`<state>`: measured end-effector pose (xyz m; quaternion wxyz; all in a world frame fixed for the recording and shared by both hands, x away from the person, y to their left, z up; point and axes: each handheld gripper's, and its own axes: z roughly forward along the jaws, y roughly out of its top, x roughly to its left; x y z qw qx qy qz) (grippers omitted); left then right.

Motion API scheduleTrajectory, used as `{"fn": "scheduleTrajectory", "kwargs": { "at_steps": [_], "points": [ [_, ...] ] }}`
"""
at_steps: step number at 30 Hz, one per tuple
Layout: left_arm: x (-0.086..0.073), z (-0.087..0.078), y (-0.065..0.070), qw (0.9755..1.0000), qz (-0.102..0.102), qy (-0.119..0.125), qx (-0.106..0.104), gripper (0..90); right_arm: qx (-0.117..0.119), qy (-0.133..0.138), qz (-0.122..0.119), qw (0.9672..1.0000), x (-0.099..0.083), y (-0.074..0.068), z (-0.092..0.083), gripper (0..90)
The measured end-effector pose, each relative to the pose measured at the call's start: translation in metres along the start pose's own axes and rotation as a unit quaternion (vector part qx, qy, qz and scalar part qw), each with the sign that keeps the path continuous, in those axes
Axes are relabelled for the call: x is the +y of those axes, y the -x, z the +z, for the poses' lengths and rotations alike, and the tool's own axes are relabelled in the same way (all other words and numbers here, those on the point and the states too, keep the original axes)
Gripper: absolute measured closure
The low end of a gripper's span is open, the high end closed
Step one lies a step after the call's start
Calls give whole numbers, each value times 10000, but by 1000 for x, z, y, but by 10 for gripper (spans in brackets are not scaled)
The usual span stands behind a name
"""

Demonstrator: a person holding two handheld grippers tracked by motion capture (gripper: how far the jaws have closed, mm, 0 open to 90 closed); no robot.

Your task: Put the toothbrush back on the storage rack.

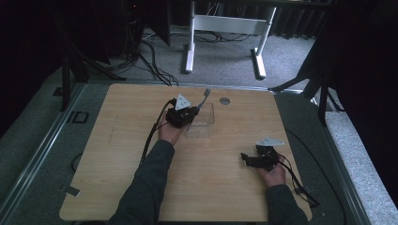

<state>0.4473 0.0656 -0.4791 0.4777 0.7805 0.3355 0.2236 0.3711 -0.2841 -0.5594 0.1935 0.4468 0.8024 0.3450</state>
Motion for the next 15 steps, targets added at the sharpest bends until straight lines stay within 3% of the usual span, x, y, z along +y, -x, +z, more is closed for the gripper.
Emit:
{"fn": "scheduleTrajectory", "kwargs": {
  "at_steps": [3, 10, 15],
  "points": [
    [-2, 2, 2, 9997, 104, -212, -56, 814, -3, 2, -2, 10000, 0, 0, 0, 197],
    [-6, 2, 3, 9990, 120, -407, -105, 805, 2, -3, 5, 10000, 0, 0, 0, 196],
    [-6, -3, 5, 9991, 129, -387, -102, 679, 2, 0, 1, 10000, 0, 0, 0, 196]
  ]
}}
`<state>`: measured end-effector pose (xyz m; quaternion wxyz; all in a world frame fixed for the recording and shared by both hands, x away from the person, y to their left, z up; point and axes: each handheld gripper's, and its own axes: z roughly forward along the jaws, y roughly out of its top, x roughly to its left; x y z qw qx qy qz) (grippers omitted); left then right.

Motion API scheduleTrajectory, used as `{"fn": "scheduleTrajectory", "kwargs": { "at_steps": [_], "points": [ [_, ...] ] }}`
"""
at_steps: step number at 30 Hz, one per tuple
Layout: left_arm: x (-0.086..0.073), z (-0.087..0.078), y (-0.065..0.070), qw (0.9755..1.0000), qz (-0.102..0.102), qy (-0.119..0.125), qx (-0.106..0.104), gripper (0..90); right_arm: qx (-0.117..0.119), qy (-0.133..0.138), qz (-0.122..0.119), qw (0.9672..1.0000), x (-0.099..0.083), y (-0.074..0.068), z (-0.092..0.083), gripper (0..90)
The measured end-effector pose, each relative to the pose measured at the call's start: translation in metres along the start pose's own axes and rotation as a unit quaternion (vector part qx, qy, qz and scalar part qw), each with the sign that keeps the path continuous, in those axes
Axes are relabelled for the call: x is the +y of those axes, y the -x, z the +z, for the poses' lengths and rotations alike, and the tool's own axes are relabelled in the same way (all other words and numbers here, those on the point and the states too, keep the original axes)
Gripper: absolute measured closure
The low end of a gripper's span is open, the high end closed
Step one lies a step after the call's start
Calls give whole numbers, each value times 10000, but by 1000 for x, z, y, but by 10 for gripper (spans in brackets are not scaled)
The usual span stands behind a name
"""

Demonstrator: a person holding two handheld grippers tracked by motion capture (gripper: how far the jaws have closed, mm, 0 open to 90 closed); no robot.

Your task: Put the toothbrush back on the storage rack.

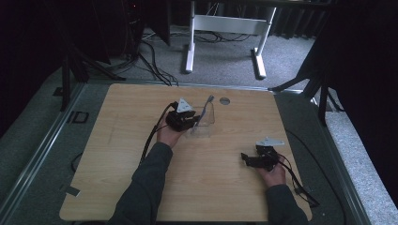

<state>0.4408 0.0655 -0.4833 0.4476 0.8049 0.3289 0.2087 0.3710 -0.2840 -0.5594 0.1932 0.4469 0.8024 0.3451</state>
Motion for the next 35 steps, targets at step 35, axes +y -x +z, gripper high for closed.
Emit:
{"fn": "scheduleTrajectory", "kwargs": {
  "at_steps": [35],
  "points": [
    [-87, -47, -56, 9844, -1375, -617, 905, 512, 4, 11, -11, 10000, 0, 0, 0, 196]
  ]
}}
